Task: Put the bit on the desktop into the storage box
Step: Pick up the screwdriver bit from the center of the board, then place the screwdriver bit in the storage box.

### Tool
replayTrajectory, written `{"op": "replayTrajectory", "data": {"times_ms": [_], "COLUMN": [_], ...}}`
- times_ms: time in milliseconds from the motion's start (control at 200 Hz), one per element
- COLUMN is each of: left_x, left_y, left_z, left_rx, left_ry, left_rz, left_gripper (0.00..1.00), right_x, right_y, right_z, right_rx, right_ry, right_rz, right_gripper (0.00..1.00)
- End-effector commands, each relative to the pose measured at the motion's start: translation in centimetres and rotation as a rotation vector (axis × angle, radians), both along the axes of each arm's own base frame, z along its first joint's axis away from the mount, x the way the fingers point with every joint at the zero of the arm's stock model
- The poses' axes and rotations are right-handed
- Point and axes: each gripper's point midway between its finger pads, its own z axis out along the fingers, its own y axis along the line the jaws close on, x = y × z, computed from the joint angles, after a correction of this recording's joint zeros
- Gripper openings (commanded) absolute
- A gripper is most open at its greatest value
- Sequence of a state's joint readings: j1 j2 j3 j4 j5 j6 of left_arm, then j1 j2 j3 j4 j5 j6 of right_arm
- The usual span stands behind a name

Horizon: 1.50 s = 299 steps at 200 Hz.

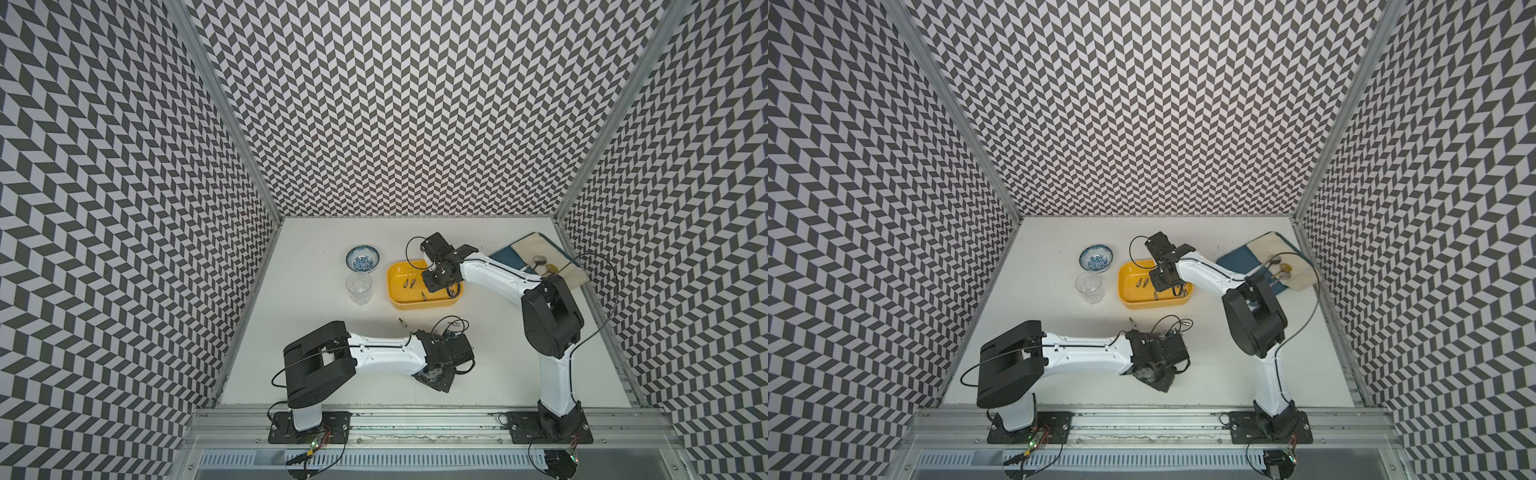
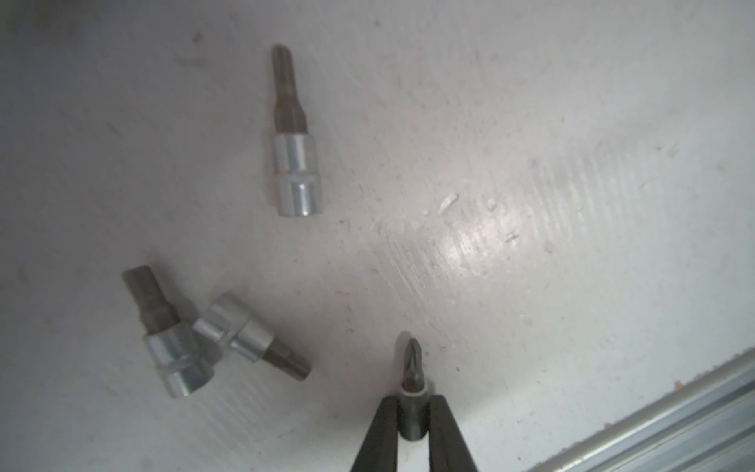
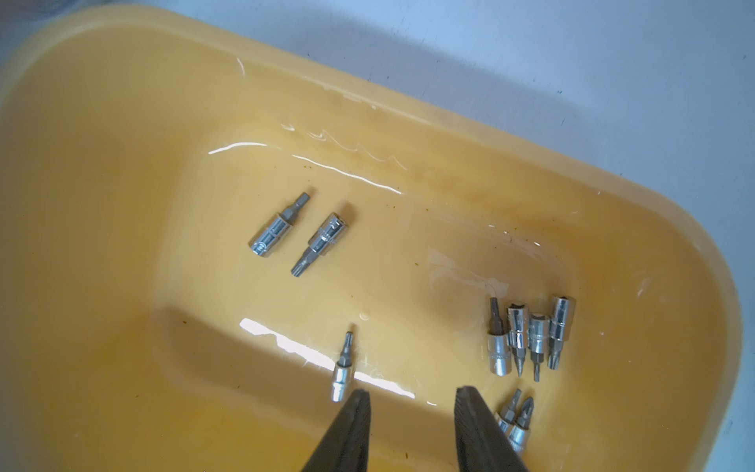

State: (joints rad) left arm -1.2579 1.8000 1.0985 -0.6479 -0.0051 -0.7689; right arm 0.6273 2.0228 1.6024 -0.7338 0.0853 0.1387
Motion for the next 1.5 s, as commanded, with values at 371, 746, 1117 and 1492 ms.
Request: {"op": "replayTrajectory", "data": {"times_ms": [371,746,1117,1492], "left_x": [0.1,6.0,18.8,27.7], "left_y": [0.3,2.5,7.4,5.3], "left_z": [0.4,10.2,13.8,8.9], "left_rx": [0.009,-0.137,-0.108,-0.111], "left_ry": [0.005,-0.099,-0.212,-0.168], "left_rz": [-0.006,0.053,0.112,0.084], "left_gripper": [0.00,0.00,0.00,0.00], "right_x": [-2.7,-6.8,-11.5,-15.2], "right_y": [-1.5,-5.8,-8.7,-7.0], "right_z": [8.2,8.7,6.4,4.2], "right_rx": [0.099,0.140,0.155,0.210], "right_ry": [-0.142,-0.137,-0.095,-0.031], "right_rz": [-0.086,-0.207,-0.291,-0.180], "right_gripper": [0.44,0.52,0.55,0.54]}}
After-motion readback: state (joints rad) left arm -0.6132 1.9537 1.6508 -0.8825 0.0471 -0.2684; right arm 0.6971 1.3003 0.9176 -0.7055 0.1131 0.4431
